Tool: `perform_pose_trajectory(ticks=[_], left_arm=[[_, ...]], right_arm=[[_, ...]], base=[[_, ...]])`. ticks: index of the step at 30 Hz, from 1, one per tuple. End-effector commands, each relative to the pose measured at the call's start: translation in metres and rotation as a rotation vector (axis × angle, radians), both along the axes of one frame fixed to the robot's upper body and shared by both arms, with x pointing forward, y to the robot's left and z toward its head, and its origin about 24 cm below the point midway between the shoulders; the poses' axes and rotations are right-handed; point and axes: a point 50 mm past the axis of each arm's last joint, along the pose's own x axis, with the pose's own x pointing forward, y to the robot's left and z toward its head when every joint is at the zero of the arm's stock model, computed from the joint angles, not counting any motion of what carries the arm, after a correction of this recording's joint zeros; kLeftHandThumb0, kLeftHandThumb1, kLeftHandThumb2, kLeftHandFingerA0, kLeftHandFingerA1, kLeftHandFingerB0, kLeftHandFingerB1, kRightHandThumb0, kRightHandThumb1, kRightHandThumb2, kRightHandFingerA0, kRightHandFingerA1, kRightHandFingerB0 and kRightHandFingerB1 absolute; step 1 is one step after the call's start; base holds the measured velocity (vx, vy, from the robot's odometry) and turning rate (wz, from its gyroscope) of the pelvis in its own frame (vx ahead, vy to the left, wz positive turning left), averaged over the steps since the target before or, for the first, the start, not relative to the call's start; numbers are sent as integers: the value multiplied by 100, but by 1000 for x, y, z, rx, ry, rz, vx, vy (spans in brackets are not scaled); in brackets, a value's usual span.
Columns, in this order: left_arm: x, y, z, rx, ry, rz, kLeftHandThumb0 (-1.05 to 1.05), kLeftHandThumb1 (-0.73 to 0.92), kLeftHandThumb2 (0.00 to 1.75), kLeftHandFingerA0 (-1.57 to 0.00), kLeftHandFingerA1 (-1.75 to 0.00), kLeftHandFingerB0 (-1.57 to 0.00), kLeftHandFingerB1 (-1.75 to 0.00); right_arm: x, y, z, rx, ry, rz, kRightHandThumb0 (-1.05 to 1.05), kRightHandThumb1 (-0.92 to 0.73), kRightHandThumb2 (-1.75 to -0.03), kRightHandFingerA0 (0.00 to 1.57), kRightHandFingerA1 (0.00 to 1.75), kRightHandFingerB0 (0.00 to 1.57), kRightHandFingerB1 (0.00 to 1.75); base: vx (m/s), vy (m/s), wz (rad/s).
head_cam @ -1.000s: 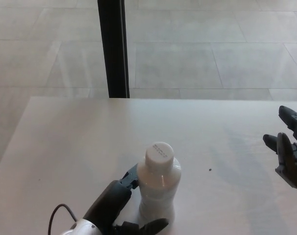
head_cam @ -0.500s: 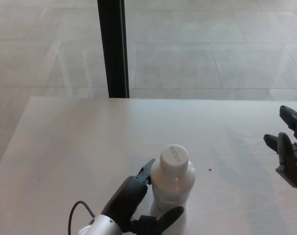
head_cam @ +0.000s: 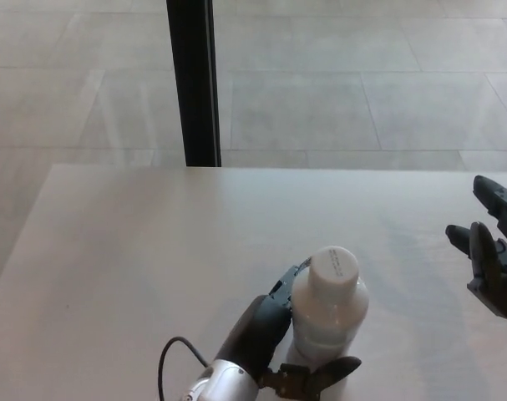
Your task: The robot uses its left hand to to lift the bottle kept on the middle of the desk and tilts it towards its right hand. It then uses its right hand to rotate its cap to open it and places the bottle and cap back on the desk
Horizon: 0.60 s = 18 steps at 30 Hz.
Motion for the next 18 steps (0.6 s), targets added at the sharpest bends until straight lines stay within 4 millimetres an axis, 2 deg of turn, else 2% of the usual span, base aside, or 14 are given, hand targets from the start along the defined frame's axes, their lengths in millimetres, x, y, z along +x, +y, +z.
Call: perform_pose_trajectory(ticks=[1,2,3,4,5,6,7,9,10,11,12,17,18], left_arm=[[1,-14,-3,126,-114,118,8,77,71,-99,-136,-39,-53],[1,-17,-2,130,-123,94,7,76,77,-98,-137,-66,-68],[1,-20,-1,138,-127,83,12,69,93,-92,-154,-88,-90],[0,-22,0,137,-144,79,16,64,110,-88,-173,-88,-134],[0,-24,0,130,-166,78,16,64,110,-88,-173,-88,-134],[-1,-28,1,119,-178,80,6,57,129,-103,-175,-94,-150],[-2,-28,1,109,-181,82,18,51,144,-93,-175,-83,-169],[-3,-30,0,104,-170,90,19,53,140,-91,-175,-80,-167],[-4,-29,0,96,-166,97,19,54,141,-90,-175,-78,-173],[-5,-29,-1,84,-167,108,18,54,142,-93,-175,-79,-174],[-5,-27,-2,73,-161,116,15,61,129,-89,-175,-74,-175],[-7,-19,-5,68,-147,142,11,64,125,-88,-175,-71,-174],[-7,-13,-8,59,-123,160,16,60,130,-85,-175,-72,-173]], right_arm=[[0,-7,9,-2,-23,-29,-76,-70,-104,24,61,6,40],[0,-7,10,1,-27,-31,-75,-70,-104,24,61,6,40],[-1,-8,10,7,-30,-36,-74,-69,-104,25,61,6,43],[-1,-9,11,9,-33,-41,-73,-69,-103,28,62,7,42],[-1,-9,11,8,-37,-46,-73,-69,-103,28,62,7,42],[-2,-10,12,13,-43,-53,-71,-87,-66,31,61,15,29],[-2,-8,11,20,-43,-63,-71,-86,-67,33,61,17,29],[-4,-9,10,18,-42,-81,-71,-86,-67,35,61,19,30],[-4,-9,9,22,-42,-82,-71,-68,-102,33,64,12,44],[-5,-11,8,24,-41,-93,-71,-68,-101,35,65,14,44],[-6,-12,8,25,-38,-100,-65,-84,-66,41,64,27,29],[-9,-14,5,24,-26,-116,-60,-83,-65,51,68,35,33],[-11,-12,1,27,-12,-115,-59,-63,-97,59,77,31,50]], base=[[0,0,0],[0,0,0],[0,0,0],[0,0,0],[0,0,0],[0,0,0],[0,0,0],[0,0,0],[0,0,0],[0,0,0],[0,0,0],[0,0,0],[0,0,0]])
